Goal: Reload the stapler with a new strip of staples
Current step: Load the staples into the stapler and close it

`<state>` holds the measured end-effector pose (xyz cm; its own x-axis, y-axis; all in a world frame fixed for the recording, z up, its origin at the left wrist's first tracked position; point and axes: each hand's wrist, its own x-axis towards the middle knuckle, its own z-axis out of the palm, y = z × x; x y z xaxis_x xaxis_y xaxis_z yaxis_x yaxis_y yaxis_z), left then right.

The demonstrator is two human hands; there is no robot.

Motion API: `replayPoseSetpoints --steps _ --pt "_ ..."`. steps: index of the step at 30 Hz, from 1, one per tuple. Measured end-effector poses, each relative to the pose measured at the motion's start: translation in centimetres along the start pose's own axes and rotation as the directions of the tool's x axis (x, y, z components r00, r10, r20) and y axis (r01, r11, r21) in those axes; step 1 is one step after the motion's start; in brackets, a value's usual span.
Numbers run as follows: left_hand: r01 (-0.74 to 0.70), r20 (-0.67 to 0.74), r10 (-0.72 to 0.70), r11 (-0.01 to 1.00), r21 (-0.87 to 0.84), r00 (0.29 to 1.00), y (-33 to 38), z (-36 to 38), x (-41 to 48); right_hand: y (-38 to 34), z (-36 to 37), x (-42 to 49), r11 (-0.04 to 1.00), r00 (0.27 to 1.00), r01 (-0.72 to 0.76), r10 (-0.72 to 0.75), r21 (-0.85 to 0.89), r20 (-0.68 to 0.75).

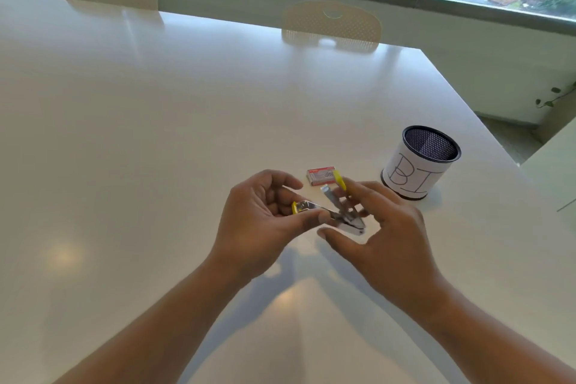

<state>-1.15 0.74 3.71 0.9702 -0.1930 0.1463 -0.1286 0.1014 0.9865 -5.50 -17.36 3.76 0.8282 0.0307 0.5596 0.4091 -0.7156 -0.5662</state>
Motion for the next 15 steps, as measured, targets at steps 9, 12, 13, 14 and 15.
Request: replayPoseSetpoints --steps 9,12,13,14,15 --pt "-0.039 0.249 -0.018 0.974 0.223 0.968 0.6 -1.0 0.4 0.7 -0.7 -0.8 0.999 0.999 0.046 -0.046 -0.009 -0.017" --pt "-0.226 0.332 0.09 0.89 0.397 0.939 0.5 -1.3 0.6 1.0 -1.1 -0.9 1.0 0.999 0.021 -0.021 -0.001 0.046" --pt "-0.259 0.345 0.115 0.876 0.407 0.932 0.4 -1.3 0.6 1.1 -1.3 -0.9 1.0 0.998 0.028 -0.028 0.001 0.065" --pt "-0.278 0.348 0.132 0.868 0.412 0.928 0.3 -1.3 0.6 1.1 -1.4 -1.0 0.999 0.996 0.035 -0.036 0.011 0.082" --pt "-0.294 0.349 0.146 0.859 0.419 0.925 0.2 -1.3 0.5 1.2 -1.4 -1.0 0.999 0.994 0.038 -0.041 0.029 0.097"
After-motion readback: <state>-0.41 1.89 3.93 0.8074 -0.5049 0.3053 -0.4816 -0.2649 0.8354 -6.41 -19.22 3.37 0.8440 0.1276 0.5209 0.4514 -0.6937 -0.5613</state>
